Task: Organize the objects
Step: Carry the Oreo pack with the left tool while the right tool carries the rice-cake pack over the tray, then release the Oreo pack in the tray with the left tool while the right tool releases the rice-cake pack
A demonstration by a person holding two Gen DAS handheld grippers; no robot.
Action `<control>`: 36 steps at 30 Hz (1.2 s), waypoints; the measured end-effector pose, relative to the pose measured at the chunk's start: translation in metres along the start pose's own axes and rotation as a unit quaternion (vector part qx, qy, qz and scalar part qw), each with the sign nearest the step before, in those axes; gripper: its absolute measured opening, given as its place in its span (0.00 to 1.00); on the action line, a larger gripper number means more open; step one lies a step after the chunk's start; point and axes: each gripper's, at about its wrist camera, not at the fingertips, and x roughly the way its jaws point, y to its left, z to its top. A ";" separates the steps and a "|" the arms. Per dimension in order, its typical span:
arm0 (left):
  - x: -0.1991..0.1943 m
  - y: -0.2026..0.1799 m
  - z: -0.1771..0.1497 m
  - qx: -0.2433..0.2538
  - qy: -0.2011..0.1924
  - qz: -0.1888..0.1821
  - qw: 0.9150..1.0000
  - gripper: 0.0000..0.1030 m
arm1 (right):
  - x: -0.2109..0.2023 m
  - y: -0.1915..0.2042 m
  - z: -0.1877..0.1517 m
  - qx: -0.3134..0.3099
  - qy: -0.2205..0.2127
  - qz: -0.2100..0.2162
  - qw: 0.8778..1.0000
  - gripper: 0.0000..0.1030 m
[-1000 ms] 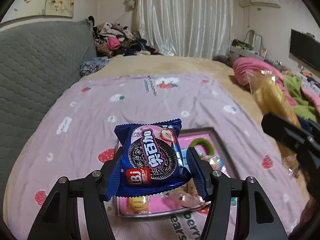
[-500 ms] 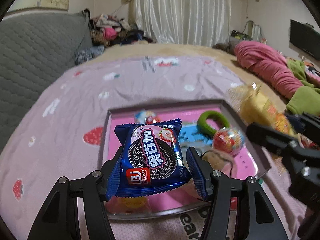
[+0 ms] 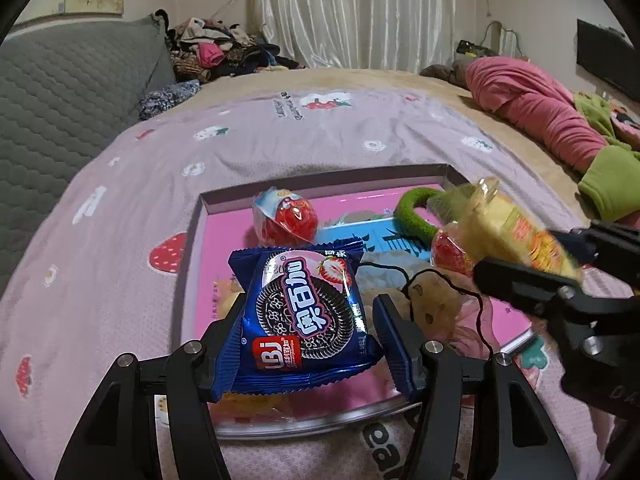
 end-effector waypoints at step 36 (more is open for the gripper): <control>0.021 -0.007 -0.014 0.030 0.008 0.009 0.999 0.64 | 0.042 -0.014 -0.022 0.025 0.038 -0.006 0.999 0.39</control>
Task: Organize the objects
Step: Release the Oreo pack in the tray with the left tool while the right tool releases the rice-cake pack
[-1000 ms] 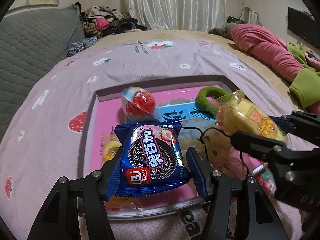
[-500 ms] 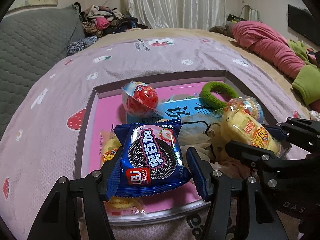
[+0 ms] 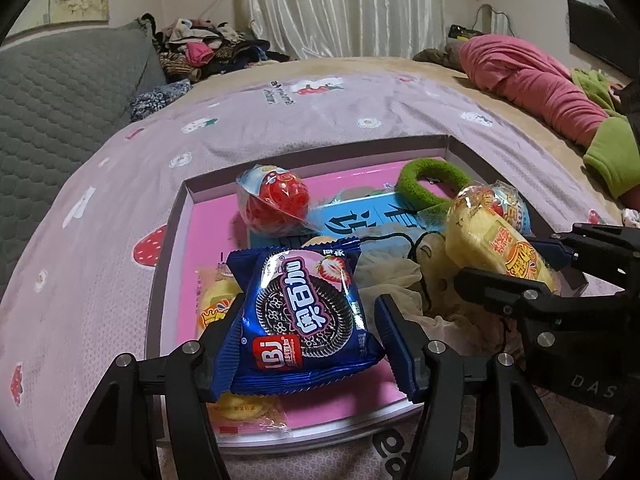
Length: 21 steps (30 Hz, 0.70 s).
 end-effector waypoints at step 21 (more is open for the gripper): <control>-0.008 0.000 0.006 -0.004 -0.011 -0.001 1.000 0.65 | -0.004 -0.008 0.005 0.020 -0.012 0.002 1.000 0.51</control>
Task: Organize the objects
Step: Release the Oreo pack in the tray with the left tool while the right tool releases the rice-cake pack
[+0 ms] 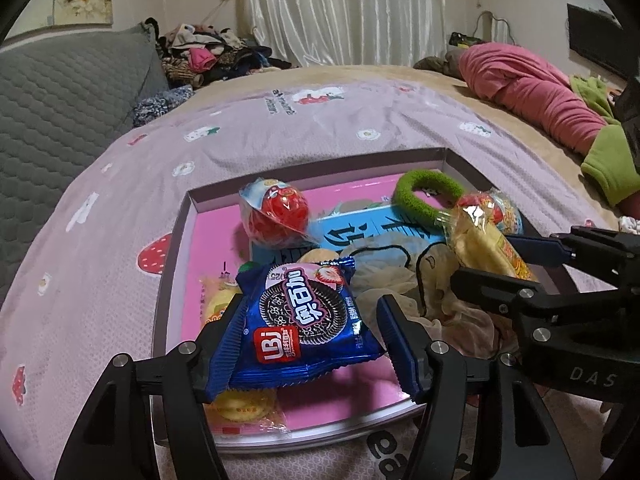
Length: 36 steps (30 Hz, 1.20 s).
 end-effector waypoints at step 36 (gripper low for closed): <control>-0.024 0.008 0.015 -0.025 -0.024 0.015 0.999 0.77 | -0.029 -0.009 0.014 0.022 -0.042 -0.036 0.998 0.87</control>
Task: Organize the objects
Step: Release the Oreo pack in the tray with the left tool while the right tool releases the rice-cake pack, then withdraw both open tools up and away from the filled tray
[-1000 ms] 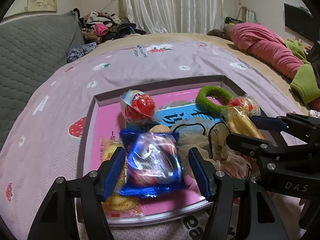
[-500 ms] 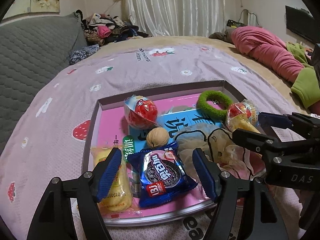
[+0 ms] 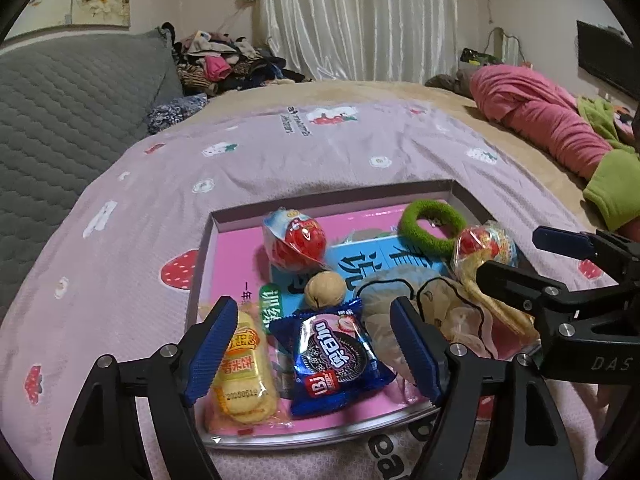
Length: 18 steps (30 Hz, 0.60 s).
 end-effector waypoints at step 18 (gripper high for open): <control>-0.084 0.018 0.024 -0.026 -0.037 0.019 0.999 0.83 | -0.084 0.023 0.028 -0.026 -0.057 -0.006 0.998 0.99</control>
